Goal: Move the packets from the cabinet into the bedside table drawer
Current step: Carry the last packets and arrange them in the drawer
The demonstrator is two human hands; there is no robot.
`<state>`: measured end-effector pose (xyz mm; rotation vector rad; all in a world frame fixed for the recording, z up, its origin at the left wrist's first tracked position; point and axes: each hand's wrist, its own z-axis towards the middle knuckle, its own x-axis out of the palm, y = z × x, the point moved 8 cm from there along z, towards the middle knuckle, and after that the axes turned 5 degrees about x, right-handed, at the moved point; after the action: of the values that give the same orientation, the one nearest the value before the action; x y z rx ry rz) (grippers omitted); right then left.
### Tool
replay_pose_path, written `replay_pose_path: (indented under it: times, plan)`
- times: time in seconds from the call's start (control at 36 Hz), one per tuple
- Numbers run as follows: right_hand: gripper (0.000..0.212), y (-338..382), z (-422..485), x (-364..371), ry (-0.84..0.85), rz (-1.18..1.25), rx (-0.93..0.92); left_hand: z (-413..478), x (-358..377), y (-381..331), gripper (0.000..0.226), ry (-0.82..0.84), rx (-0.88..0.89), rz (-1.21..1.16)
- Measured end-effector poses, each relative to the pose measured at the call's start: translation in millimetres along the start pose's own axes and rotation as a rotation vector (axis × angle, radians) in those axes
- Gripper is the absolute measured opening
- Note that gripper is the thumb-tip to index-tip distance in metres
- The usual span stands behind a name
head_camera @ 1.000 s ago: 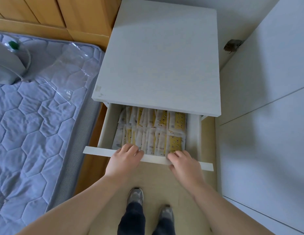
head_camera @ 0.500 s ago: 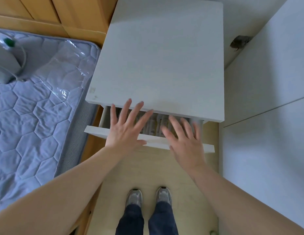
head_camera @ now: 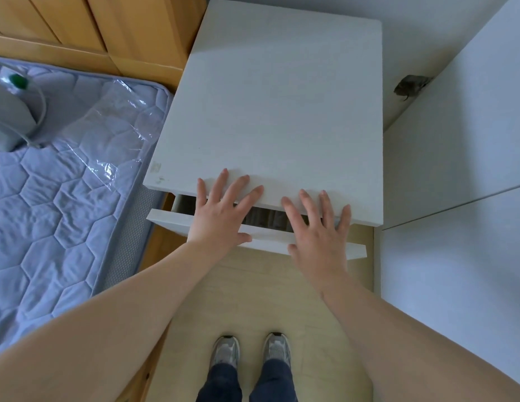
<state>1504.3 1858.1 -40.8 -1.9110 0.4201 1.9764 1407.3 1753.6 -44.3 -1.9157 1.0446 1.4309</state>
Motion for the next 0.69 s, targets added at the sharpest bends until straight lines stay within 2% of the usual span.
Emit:
replay_pose_path:
  times: [0.14, 0.31, 0.39, 0.47, 0.58, 0.69]
  plan:
    - [0.103, 0.4, 2.8, 0.7, -0.027, 0.005, 0.047, 1.8, 1.3, -0.4, 0.085, -0.038, -0.037, 0.009]
    - [0.089, 2.3, 7.3, -6.3, -0.124, 0.035, 0.07, 4.2, -2.1, -2.2, 0.098, -0.247, -0.05, 0.063]
    - [0.066, 2.3, 10.2, -11.7, -0.226, 0.069, 0.052, 4.1, -3.0, -5.0, 0.095, -0.325, -0.047, 0.067]
    - [0.05, 0.3, 12.9, -12.2, -0.327, 0.043, 0.038, 5.8, -2.0, -5.2, 0.094, -0.328, -0.071, 0.083]
    - [0.049, -1.4, 13.3, -6.2, -0.421, 0.009, 0.017, 8.3, 1.3, -4.4, 0.095, -0.309, -0.104, 0.106]
    - [0.049, -0.8, 12.6, -2.5, -0.42, -0.001, 0.033, 9.4, 2.6, -5.1, 0.096, -0.295, -0.109, 0.091]
